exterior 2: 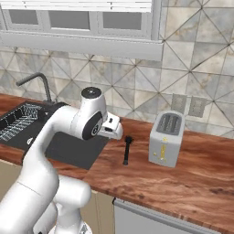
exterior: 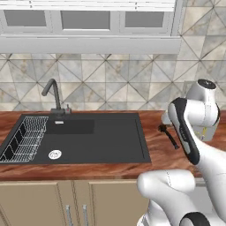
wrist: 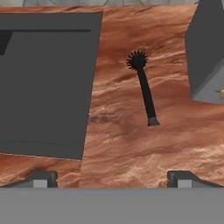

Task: Grab the spray bottle from the cabinet, then place it next to the cutting board for sanitizing. Then grab the dish brush from the countertop next to the sink and place it next to the cutting board.

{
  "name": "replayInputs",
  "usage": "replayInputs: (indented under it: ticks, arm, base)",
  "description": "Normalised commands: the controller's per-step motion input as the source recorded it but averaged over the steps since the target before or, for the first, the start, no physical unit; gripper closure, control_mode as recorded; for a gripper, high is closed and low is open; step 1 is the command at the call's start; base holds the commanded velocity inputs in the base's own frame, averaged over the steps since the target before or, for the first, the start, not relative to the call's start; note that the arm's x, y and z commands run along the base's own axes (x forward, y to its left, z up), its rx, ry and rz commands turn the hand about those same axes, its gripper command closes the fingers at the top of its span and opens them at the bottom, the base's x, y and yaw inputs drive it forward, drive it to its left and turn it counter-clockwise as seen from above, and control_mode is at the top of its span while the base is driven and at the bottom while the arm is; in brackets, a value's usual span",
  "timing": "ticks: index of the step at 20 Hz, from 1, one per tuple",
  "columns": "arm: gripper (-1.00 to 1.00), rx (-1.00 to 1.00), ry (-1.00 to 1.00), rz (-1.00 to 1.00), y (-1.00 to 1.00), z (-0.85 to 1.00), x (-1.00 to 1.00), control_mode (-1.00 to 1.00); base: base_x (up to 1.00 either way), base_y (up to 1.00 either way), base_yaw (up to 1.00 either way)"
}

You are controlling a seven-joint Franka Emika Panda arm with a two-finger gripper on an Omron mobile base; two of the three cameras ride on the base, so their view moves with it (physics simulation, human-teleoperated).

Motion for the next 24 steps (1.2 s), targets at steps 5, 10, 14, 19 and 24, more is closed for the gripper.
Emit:
replayInputs:
  ticks: [5,10,14,19,24]
  arm:
    - [-1.00,-0.04,0.04,0.00,-0.14,-0.76,0.71,-1.00]
    - [-1.00,-0.01,0.01,0.00,-0.29,-0.76,0.47,-1.00]
    - [-1.00,0.00,0.00,0.00,-0.31,-0.65,0.32,-1.00]
    - [-1.00,0.00,0.00,0.00,-0.11,-0.56,0.39,-1.00]
    - [-1.00,0.00,0.00,0.00,0.00,-0.40,0.33,-1.00]
  base:
    - [0.00,0.00,0.00]
    - [0.00,0.00,0.00]
    - [0.00,0.00,0.00]
    - [0.00,0.00,0.00]
    - [0.00,0.00,0.00]
